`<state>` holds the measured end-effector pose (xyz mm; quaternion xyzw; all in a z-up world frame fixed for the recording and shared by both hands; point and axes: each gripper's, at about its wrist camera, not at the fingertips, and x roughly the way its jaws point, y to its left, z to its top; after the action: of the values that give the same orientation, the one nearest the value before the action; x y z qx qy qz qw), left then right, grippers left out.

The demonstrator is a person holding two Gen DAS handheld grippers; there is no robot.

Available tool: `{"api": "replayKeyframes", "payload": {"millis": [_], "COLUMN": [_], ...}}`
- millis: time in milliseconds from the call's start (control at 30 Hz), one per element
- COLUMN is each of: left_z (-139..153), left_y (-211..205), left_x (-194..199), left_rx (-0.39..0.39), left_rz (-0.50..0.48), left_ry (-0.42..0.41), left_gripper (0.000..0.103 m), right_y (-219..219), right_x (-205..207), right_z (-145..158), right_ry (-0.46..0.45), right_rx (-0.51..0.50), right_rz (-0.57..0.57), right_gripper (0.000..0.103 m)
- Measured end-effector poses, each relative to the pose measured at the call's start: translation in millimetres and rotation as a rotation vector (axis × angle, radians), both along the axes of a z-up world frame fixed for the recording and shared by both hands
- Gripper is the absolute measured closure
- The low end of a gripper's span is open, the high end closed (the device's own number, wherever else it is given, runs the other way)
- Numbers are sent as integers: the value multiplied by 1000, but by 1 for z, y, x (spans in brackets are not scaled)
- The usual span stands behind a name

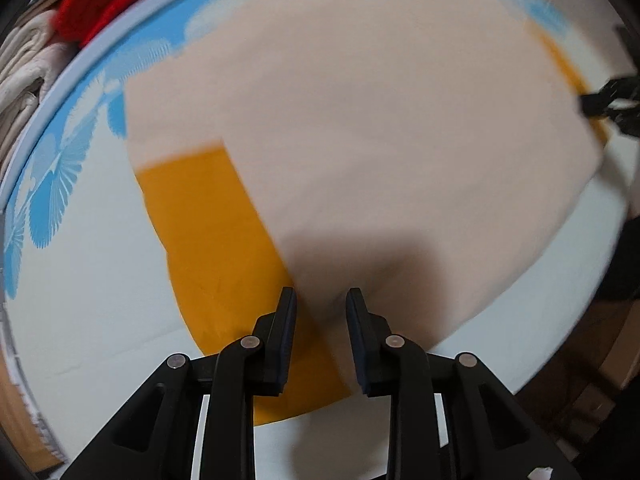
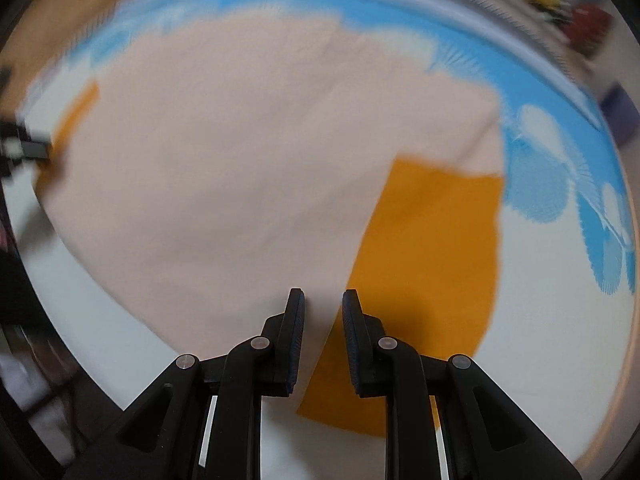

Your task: Fold large clothes

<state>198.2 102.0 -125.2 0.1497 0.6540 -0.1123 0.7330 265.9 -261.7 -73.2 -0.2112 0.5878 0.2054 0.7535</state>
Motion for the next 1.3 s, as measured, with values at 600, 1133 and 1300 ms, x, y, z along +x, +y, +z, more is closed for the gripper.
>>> {"api": "replayKeyframes", "payload": {"millis": [600, 1133, 1300], "left_z": [77, 90, 60], "left_y": [-27, -35, -17], "left_x": [-49, -109, -115], "left_rx": [-5, -114, -183], "left_rz": [353, 497, 560], "left_ry": [-351, -475, -434], "left_gripper": [75, 99, 99], "right_y": [102, 77, 90], "right_x": [-42, -111, -114], "right_z": [-15, 86, 63], "right_ry": [-79, -387, -354], "right_rx": [21, 235, 224], "right_rz": [149, -215, -266], "right_gripper": [82, 82, 82]}}
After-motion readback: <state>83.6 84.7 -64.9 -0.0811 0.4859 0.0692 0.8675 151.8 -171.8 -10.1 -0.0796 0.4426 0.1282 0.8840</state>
